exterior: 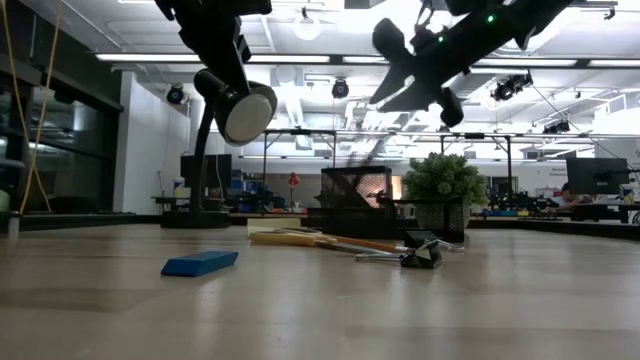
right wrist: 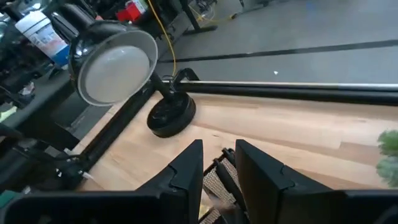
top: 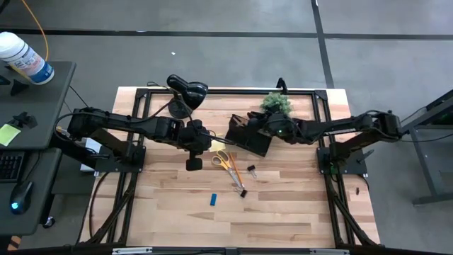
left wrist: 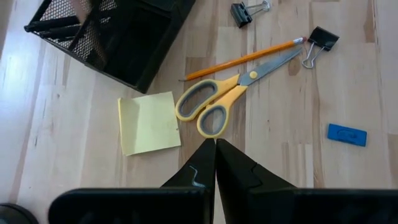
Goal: Pick and place office supplies into organizer
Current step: Put the top binder clip into the desk organizer
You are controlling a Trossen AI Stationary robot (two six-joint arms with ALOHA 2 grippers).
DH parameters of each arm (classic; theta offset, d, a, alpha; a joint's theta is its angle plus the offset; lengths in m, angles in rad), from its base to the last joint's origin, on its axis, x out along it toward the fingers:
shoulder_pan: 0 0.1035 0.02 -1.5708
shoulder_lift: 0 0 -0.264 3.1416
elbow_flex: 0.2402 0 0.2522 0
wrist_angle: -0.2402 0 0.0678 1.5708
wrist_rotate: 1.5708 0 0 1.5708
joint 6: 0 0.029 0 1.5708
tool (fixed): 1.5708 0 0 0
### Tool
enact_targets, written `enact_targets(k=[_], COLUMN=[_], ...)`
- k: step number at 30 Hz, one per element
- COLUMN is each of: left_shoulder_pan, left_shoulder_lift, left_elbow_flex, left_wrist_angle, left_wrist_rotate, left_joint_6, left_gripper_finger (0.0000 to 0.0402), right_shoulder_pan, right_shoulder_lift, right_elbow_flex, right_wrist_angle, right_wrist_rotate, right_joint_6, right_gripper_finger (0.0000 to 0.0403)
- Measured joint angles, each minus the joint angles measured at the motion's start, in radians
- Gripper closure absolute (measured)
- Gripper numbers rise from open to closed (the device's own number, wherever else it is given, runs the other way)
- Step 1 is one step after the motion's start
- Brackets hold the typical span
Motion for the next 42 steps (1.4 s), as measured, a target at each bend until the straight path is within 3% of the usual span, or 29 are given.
enact_targets(k=[7,13,17,25,35,42], left_shoulder_pan=[0.000,0.000,0.000,0.000,0.000,0.000], left_shoulder_lift=[0.000,0.000,0.000,0.000,0.000,0.000], left_elbow_flex=[0.000,0.000,0.000,0.000,0.000,0.000], left_wrist_angle=[0.001,0.001,0.000,-0.003,-0.035,-0.130], left_wrist_rotate=[-0.017,-0.017,-0.017,-0.016,-0.024,-0.018], left_joint_6=[0.004,0.032,0.098,0.173,0.187,0.230], left_gripper_finger=[0.0399,0.0399,0.0399,0.0399,0.0399,0.0399], right_shoulder_pan=[0.000,0.024,0.088,0.269,0.473,0.506], right_shoulder_lift=[-0.122,-0.202,-0.217,-0.205,-0.085,0.141], right_elbow_flex=[0.000,0.000,0.002,0.001,0.037,0.309], right_wrist_angle=[-0.040,-0.039,-0.118,-0.238,-0.294,-0.678], right_wrist_rotate=[0.000,-0.138,-0.187,-0.139,-0.138,-0.287], right_joint_6=[-0.041,-0.058,-0.049,0.114,0.366,0.451], right_gripper_finger=[0.0313,0.0313,0.0313,0.0313,0.0326,0.0352])
